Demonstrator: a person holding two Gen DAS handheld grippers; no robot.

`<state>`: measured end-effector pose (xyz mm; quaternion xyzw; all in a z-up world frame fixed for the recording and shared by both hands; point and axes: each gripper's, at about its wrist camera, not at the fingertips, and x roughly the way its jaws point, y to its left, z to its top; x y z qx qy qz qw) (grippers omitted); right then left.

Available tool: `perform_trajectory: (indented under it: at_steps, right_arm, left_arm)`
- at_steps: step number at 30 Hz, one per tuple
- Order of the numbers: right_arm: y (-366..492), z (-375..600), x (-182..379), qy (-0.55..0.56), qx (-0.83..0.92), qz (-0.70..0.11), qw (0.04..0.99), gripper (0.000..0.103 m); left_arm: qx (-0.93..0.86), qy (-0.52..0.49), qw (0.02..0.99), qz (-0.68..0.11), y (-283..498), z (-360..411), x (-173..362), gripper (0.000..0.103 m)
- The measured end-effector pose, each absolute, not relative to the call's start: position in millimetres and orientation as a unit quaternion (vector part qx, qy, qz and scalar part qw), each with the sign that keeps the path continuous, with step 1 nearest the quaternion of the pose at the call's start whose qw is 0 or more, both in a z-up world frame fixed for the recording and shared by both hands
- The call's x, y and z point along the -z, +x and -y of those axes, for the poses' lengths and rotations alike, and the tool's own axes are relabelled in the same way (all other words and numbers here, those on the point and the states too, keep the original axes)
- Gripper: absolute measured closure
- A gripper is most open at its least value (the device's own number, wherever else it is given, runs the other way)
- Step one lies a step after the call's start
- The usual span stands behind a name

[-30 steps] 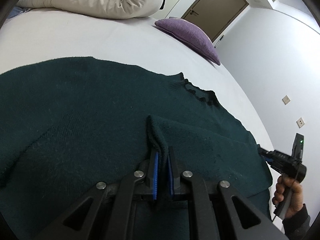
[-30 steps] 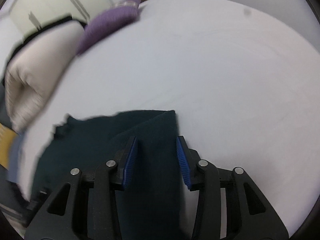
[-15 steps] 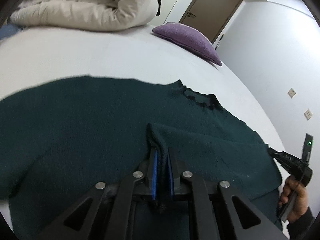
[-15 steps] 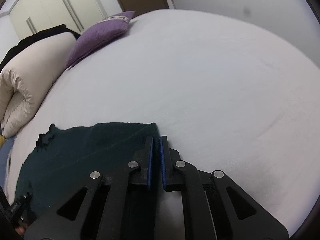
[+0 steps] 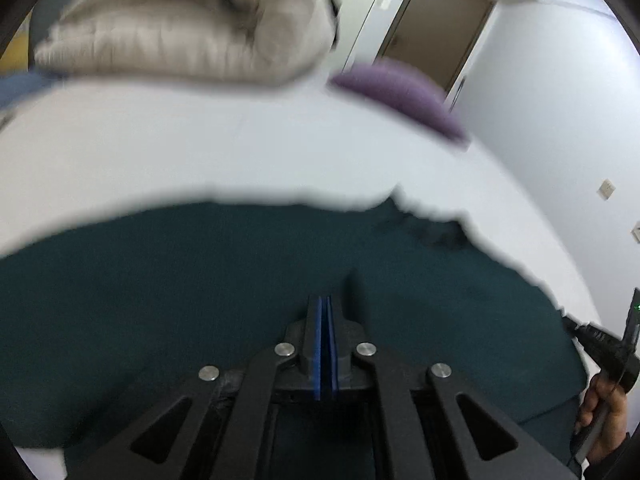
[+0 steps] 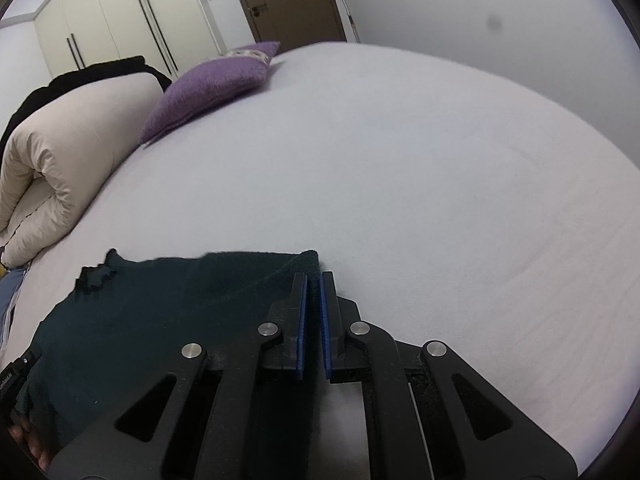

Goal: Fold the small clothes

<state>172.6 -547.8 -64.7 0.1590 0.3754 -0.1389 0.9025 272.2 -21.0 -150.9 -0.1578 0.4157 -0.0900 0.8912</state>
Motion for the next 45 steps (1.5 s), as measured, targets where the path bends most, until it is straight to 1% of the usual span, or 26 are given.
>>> perform_trajectory:
  at_steps: [3, 5, 6, 7, 8, 9, 10, 12, 14, 17, 19, 22, 24, 26, 27, 28, 29, 30, 32, 34, 35, 36, 38, 39, 42, 45]
  right_arm:
    - [178, 558, 75, 0.188, 0.127, -0.396, 0.890, 0.099]
    - [179, 557, 71, 0.182, 0.123, -0.401, 0.889, 0.098]
    - [178, 555, 68, 0.177, 0.123, -0.403, 0.890, 0.097]
    - [174, 555, 64, 0.177, 0.124, -0.401, 0.890, 0.094]
    - [169, 553, 58, 0.178, 0.131, -0.395, 0.892, 0.091]
    - [161, 550, 50, 0.177, 0.138, -0.382, 0.896, 0.083]
    - [157, 546, 44, 0.175, 0.137, -0.373, 0.901, 0.078]
    - [146, 525, 28, 0.161, 0.109, -0.353, 0.915, 0.078]
    - [142, 506, 23, 0.147, 0.080, -0.352, 0.921, 0.078]
    - [148, 484, 42, 0.127, 0.054, -0.386, 0.912, 0.079]
    - [156, 489, 72, 0.131, 0.067, -0.431, 0.890, 0.079]
    - [146, 500, 67, 0.169, 0.066, -0.408, 0.895, 0.079]
    - [136, 496, 53, 0.157, 0.083, -0.394, 0.902, 0.077]
    - [126, 486, 43, 0.142, 0.071, -0.379, 0.912, 0.077]
    - [124, 480, 45, 0.123, 0.073, -0.381, 0.913, 0.075]
    - [125, 476, 51, 0.112, 0.077, -0.391, 0.910, 0.065]
    - [132, 478, 69, 0.109, 0.076, -0.425, 0.896, 0.057]
    - [133, 480, 76, 0.102, 0.070, -0.426, 0.896, 0.055]
    - [133, 483, 63, 0.107, 0.069, -0.425, 0.896, 0.055]
    - [128, 485, 48, 0.127, 0.070, -0.419, 0.896, 0.055]
    - [118, 482, 36, 0.140, 0.068, -0.402, 0.902, 0.055]
    - [106, 477, 25, 0.143, 0.063, -0.384, 0.910, 0.055]
    - [86, 454, 1, 0.130, 0.051, -0.351, 0.926, 0.054]
    - [78, 447, -7, 0.125, 0.041, -0.345, 0.929, 0.051]
    - [58, 407, -25, 0.122, -0.011, -0.331, 0.936, 0.047]
    - [38, 363, -32, 0.128, -0.069, -0.339, 0.929, 0.047]
  left_arm:
    - [0.095, -0.162, 0.892, -0.410, 270, 19, 147, 0.099]
    - [0.099, -0.157, 0.895, -0.406, 265, 21, 141, 0.098]
    - [0.099, -0.156, 0.899, -0.398, 260, 21, 137, 0.098]
    - [0.098, -0.152, 0.904, -0.389, 256, 21, 131, 0.098]
    - [0.099, -0.143, 0.909, -0.379, 251, 23, 125, 0.095]
    - [0.101, -0.131, 0.915, -0.367, 247, 27, 118, 0.092]
    - [0.103, -0.121, 0.921, -0.357, 244, 32, 112, 0.090]
    - [0.114, -0.096, 0.928, -0.342, 239, 48, 101, 0.080]
    - [0.124, -0.073, 0.925, -0.351, 243, 64, 104, 0.075]
    - [0.120, -0.036, 0.893, -0.432, 256, 81, 142, 0.074]
    - [0.114, -0.014, 0.895, -0.431, 253, 85, 140, 0.074]
    - [0.107, 0.016, 0.894, -0.435, 244, 92, 139, 0.074]
    - [0.105, 0.008, 0.895, -0.434, 240, 90, 140, 0.074]
    - [0.101, -0.006, 0.895, -0.435, 239, 87, 140, 0.075]
    - [0.099, -0.005, 0.895, -0.434, 240, 88, 142, 0.075]
    - [0.099, -0.005, 0.896, -0.433, 239, 87, 143, 0.075]
    - [0.100, -0.010, 0.895, -0.435, 240, 85, 144, 0.075]
    - [0.103, -0.018, 0.894, -0.435, 240, 82, 143, 0.075]
    - [0.118, -0.057, 0.890, -0.436, 241, 71, 138, 0.075]
    - [0.131, -0.097, 0.886, -0.435, 231, 55, 125, 0.072]
    - [0.131, -0.110, 0.893, -0.417, 217, 41, 111, 0.059]
    - [0.131, -0.120, 0.900, -0.397, 204, 29, 100, 0.042]
    - [0.124, -0.170, 0.912, -0.352, 168, -14, 82, 0.027]
    - [0.112, -0.202, 0.911, -0.340, 155, -39, 78, 0.025]
    - [0.072, -0.328, 0.885, -0.322, 113, -124, 85, 0.025]
    - [0.009, -0.426, 0.851, -0.306, 73, -205, 107, 0.025]
